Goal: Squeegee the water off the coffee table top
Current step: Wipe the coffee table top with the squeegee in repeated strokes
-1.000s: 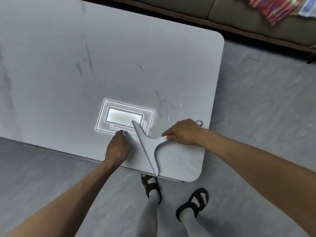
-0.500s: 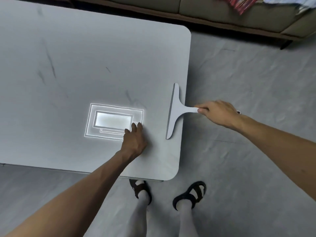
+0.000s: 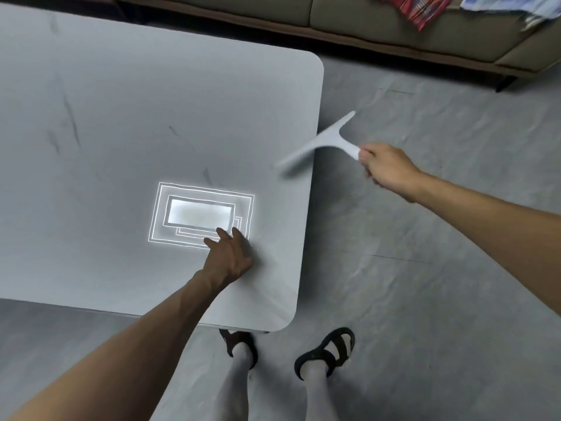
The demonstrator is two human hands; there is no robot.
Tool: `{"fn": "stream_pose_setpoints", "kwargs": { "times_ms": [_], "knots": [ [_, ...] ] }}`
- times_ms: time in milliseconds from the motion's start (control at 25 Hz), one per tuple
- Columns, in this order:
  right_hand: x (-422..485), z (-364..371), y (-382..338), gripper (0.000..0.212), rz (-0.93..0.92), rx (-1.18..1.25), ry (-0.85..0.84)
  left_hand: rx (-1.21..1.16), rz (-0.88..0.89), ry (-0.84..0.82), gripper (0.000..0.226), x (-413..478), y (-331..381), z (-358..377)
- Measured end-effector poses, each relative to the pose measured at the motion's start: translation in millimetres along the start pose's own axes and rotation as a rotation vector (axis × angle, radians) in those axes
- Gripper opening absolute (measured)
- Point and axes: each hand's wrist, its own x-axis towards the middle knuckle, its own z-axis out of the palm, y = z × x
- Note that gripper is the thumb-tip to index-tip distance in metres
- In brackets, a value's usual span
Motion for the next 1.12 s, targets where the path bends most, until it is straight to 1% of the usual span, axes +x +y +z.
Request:
{"fn": "stream_pose_setpoints", "kwargs": {
  "times_ms": [40,80,120,160,200,240,320,400,440,520,600,760,840,920,960,1000,1040,1120],
  "knots": [
    [12,9,-21,0.026,0.039,0.170,0.018,0.003,0.049,-0.008,0.075,-2,2,-5],
    [24,18,-43,0.030,0.079,0.324,0.042,0.061,0.123,0.031,0.077,-2,2,-6],
    [36,26,-65,0.035,0.110,0.434,0.069,0.116,0.155,0.005,0.075,-3,0,-2],
    [48,37,-85,0.039,0.127,0.490,0.073,0.187,0.172,0.005,0.072,1,-6,6],
    [60,48,-104,0.041,0.124,0.479,0.050,0.261,0.136,-0.058,0.068,3,-10,4],
    [69,60,-119,0.042,0.112,0.419,0.019,0.346,0.153,-0.080,0.065,7,-14,7],
    [75,81,-138,0.044,0.125,0.268,-0.007,0.433,0.197,-0.104,0.061,7,-15,5],
    [61,95,-139,0.050,0.096,0.209,-0.008,0.488,0.224,-0.103,0.064,7,-13,4],
    [49,100,-133,0.053,0.035,0.175,-0.016,0.502,0.228,-0.092,0.067,8,-13,4],
    [23,106,-104,0.055,-0.122,0.024,-0.060,0.537,0.215,-0.093,0.068,6,-12,3],
    [-2,102,-60,0.051,-0.196,-0.098,-0.088,0.556,0.209,-0.096,0.067,3,-8,1],
    [-49,69,34,0.043,-0.142,-0.275,-0.105,0.470,0.194,-0.092,0.065,-1,-5,-1],
    [-68,45,66,0.041,-0.094,-0.388,-0.104,0.359,0.153,-0.121,0.068,-1,-6,-2],
    [-80,25,82,0.040,-0.060,-0.479,-0.109,0.248,0.116,-0.118,0.066,-3,-4,-3],
    [-83,19,84,0.040,-0.050,-0.466,-0.099,0.158,0.089,-0.112,0.065,-4,-4,-4],
    [-82,16,80,0.040,-0.045,-0.394,-0.080,0.047,0.055,-0.103,0.063,-6,-6,-8],
    [-78,16,70,0.040,-0.035,-0.265,-0.057,-0.065,0.041,-0.088,0.061,-8,-10,-9],
    [-58,28,39,0.041,-0.011,0.019,-0.023,-0.202,0.076,0.009,0.050,-14,-21,-10]
  ]
}}
